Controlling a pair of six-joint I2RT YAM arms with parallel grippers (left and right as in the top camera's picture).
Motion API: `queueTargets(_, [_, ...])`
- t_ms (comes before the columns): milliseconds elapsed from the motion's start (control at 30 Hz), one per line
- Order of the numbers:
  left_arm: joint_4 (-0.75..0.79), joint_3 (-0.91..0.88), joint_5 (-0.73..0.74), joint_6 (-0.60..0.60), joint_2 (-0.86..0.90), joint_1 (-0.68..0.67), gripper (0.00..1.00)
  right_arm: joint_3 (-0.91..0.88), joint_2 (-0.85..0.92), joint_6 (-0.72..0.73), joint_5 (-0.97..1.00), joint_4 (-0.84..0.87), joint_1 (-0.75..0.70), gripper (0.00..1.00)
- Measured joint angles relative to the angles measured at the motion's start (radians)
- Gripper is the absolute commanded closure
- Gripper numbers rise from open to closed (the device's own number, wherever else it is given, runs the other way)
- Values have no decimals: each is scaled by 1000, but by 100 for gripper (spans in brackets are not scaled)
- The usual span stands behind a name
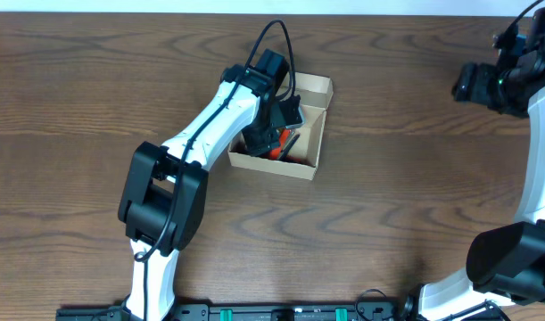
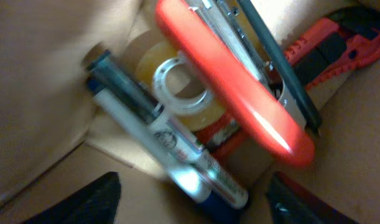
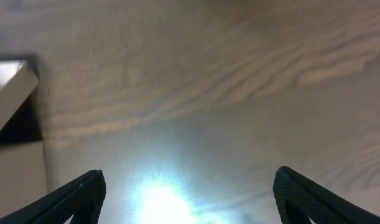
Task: Pack container
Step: 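Raise both grippers and move them to the box's sides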
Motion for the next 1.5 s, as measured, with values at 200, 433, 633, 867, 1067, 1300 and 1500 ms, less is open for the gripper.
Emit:
queueTargets(200, [-16, 100, -43, -45, -82, 1, 13, 0, 0, -11, 26, 72, 34, 12])
queueTargets(433, [-7, 216, -194, -66, -261, 13, 5, 0, 0, -23, 25, 149, 75, 12])
queueTargets(633, [6, 246, -347, -185, -358, 109, 5, -4, 0, -39, -13, 361, 161, 3])
queueTargets(867, [-18, 246, -320, -465, -411, 322, 5, -5, -27, -35, -260, 569, 276, 25])
queueTargets(1067, [-71, 246, -2, -614, -418, 526, 5, -5, -31, -26, -600, 521, 278, 27])
queueTargets(1300, [-67, 245, 445, -654, -418, 771, 5, -16, -29, -46, -763, 428, 172, 28])
queueTargets(1500, [-21, 138, 648, -672, -428, 887, 5, -197, -29, -3, -793, 542, 40, 28])
